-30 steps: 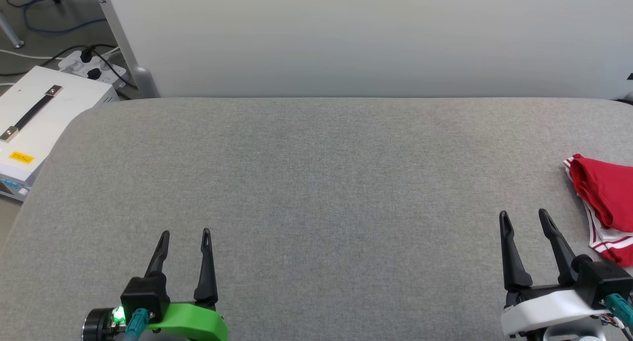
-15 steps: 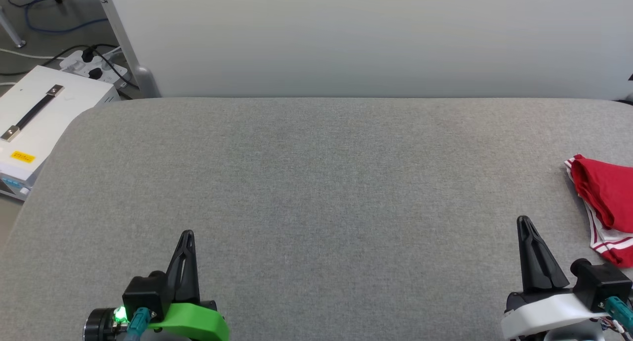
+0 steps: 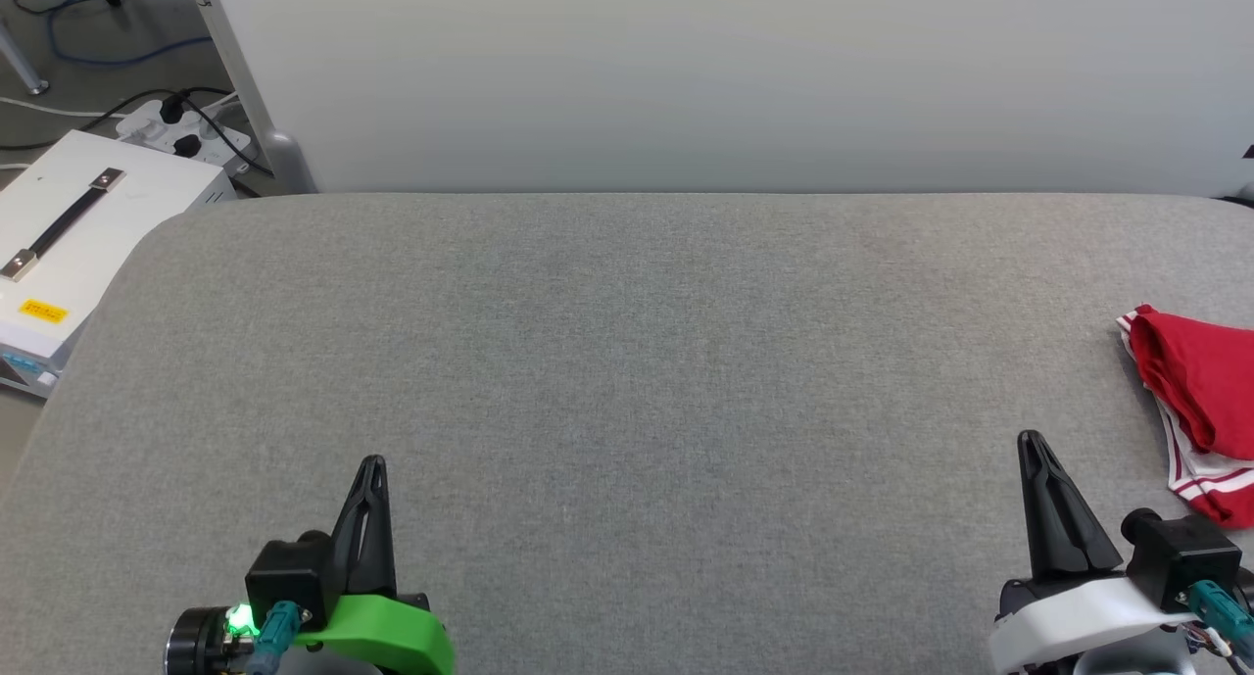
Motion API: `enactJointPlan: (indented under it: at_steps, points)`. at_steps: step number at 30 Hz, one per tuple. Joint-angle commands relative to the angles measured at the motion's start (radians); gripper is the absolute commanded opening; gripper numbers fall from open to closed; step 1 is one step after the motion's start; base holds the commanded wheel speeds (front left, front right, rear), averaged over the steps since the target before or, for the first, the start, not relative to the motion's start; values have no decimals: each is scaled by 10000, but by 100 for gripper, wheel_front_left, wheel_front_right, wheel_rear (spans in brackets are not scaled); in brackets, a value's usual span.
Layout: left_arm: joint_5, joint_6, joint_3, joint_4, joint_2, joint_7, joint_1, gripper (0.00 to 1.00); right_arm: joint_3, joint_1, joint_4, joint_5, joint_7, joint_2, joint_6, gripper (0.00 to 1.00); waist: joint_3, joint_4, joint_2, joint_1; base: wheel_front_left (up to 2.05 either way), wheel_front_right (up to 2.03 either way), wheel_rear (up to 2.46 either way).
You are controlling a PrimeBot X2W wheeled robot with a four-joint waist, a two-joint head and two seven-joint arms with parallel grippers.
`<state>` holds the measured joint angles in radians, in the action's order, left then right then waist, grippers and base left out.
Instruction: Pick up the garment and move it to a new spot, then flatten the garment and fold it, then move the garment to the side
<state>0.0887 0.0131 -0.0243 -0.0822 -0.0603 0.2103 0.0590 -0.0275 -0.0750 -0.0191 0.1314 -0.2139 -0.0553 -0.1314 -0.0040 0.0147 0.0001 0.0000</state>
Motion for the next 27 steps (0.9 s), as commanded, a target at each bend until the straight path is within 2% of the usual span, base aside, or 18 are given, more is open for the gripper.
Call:
enactJointPlan:
  at_steps: [1, 27]
  points:
    - [-98, -24, 38, 63, 19, -50, -104, 0, 25, 134, 35, -144, 68, 10, 1, 0, 1, -2, -1, 0, 0, 0, 0]
    - [-299, -51, 90, 256, 40, -573, -228, 0, 89, 291, 75, -442, 596, 20, 3, 0, 11, -39, -1, 0, 0, 0, 0]
